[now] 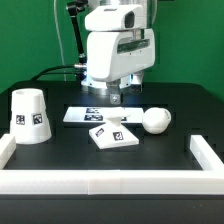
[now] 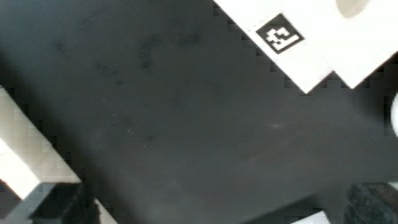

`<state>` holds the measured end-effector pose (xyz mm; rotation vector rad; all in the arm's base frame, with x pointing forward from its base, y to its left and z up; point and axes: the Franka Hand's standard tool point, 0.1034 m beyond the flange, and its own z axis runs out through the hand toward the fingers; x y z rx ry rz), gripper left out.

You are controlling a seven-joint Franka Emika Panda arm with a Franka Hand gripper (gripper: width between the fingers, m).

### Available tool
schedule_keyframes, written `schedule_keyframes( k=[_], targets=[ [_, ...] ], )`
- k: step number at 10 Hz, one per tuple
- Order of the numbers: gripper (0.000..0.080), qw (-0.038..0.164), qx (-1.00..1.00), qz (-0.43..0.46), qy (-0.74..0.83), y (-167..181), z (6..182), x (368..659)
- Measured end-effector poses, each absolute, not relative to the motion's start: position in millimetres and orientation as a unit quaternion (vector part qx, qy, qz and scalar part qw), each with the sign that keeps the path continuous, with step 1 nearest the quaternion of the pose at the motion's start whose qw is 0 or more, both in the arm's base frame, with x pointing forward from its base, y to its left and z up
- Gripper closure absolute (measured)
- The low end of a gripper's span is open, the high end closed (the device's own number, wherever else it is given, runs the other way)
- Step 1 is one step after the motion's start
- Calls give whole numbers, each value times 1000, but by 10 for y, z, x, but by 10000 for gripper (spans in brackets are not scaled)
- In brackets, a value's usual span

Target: Assemble lamp

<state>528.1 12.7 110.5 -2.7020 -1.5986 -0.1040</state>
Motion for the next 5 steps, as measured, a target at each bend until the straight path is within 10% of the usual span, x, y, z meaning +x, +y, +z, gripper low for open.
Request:
schedule_keyframes(
  k=[5],
  targets=[
    [100,1,-860,-32,-509,125,1094,5276]
  ],
)
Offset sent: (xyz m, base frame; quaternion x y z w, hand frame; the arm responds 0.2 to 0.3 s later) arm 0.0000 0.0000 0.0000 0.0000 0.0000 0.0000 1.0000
